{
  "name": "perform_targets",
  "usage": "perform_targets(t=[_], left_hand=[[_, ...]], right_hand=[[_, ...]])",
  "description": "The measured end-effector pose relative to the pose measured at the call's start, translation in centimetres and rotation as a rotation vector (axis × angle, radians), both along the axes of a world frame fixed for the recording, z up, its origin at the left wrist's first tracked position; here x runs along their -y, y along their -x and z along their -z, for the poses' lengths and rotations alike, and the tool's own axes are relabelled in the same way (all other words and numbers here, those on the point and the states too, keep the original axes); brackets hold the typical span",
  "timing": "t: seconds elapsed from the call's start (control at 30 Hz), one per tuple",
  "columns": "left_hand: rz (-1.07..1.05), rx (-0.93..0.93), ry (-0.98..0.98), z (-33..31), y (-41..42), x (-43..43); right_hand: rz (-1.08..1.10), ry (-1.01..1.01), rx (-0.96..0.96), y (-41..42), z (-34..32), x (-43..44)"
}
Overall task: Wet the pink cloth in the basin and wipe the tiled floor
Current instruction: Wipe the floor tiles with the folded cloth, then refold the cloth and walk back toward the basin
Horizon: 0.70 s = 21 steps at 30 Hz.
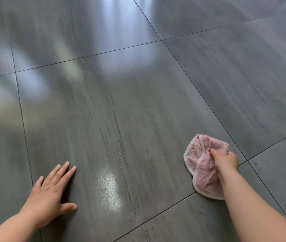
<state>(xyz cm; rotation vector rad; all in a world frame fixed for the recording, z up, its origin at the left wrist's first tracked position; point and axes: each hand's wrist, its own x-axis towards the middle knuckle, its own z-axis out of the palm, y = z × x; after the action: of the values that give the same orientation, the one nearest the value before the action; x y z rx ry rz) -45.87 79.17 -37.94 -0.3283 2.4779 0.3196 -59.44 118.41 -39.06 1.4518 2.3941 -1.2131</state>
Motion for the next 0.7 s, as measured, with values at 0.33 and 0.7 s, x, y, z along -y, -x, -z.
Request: perform_targets(t=[0.33,0.7], left_hand=[[-0.598,0.052,-0.696,-14.2,-4.4,-12.8],[-0.704,-0.314,-1.016,-56.1,-0.7,-3.4]], right_hand=[[-0.517,0.430,-0.117,-3.2,-17.1,5.9],[-1.100,0.958,-0.046,-7.6,-58.5,18.3]])
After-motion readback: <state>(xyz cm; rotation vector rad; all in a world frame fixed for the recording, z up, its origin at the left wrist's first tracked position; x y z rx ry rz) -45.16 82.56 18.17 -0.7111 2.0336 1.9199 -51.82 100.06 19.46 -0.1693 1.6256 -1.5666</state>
